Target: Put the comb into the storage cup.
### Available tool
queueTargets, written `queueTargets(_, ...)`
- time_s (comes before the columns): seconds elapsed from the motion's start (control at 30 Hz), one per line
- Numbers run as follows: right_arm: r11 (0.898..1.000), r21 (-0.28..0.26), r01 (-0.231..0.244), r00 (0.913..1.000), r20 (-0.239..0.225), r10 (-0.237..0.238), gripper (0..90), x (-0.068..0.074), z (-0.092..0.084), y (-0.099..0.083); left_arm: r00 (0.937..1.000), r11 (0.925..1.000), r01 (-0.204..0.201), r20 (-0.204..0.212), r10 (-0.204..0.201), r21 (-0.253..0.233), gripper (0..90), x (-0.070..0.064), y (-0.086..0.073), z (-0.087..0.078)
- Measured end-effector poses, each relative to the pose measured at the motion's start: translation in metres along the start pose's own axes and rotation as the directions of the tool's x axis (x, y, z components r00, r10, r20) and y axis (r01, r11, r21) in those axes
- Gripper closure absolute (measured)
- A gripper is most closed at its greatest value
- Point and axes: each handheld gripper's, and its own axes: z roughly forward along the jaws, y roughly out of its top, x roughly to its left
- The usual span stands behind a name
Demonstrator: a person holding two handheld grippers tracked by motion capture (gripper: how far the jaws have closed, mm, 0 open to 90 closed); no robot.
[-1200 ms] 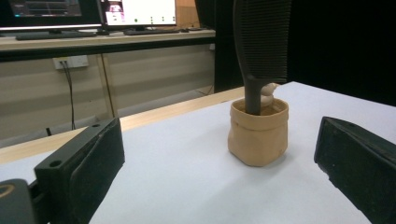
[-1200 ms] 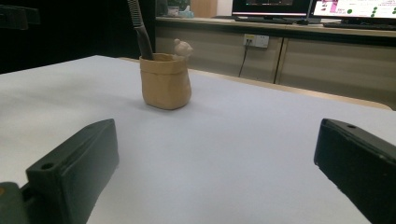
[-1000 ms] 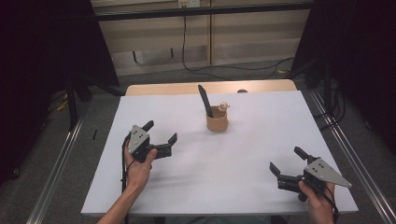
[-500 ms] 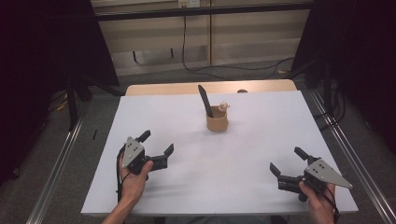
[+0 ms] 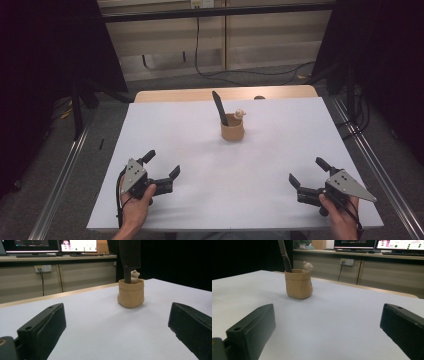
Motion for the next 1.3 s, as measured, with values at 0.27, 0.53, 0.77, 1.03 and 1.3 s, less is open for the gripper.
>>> queueTargets(0.27,1.0,0.003,0.001,0.9999,0.01,-0.001,0.0,0.0,-0.001,0.0,0.9992,0.9997,0.016,-0.038,-0.015,0.018,1.5,-0.002,-0.003,-0.015)
queueTargets(0.53,1.0,0.008,-0.003,1.0,0.003,0.003,0.0,0.001,-0.001,-0.001,0.9972,0.9993,0.005,-0.075,-0.002,0.038,1.5,0.0,-0.01,-0.027)
queueTargets(0.77,1.0,0.005,-0.006,0.9999,0.01,0.006,0.0,0.0,-0.001,-0.001,0.9954,0.9991,0.01,-0.095,-0.006,0.041,1.5,0.002,-0.011,-0.032)
queueTargets(1.03,1.0,0.01,-0.006,1.0,0.001,0.006,0.0,0.001,0.0,-0.002,0.9951,0.9983,0.03,-0.096,-0.025,0.051,1.6,0.001,-0.013,-0.029)
queueTargets(1.3,1.0,0.005,-0.01,0.9999,0.009,0.01,0.0,0.001,0.0,-0.001,0.996,0.9983,0.024,-0.088,-0.019,0.052,2.2,0.0,-0.012,-0.028)
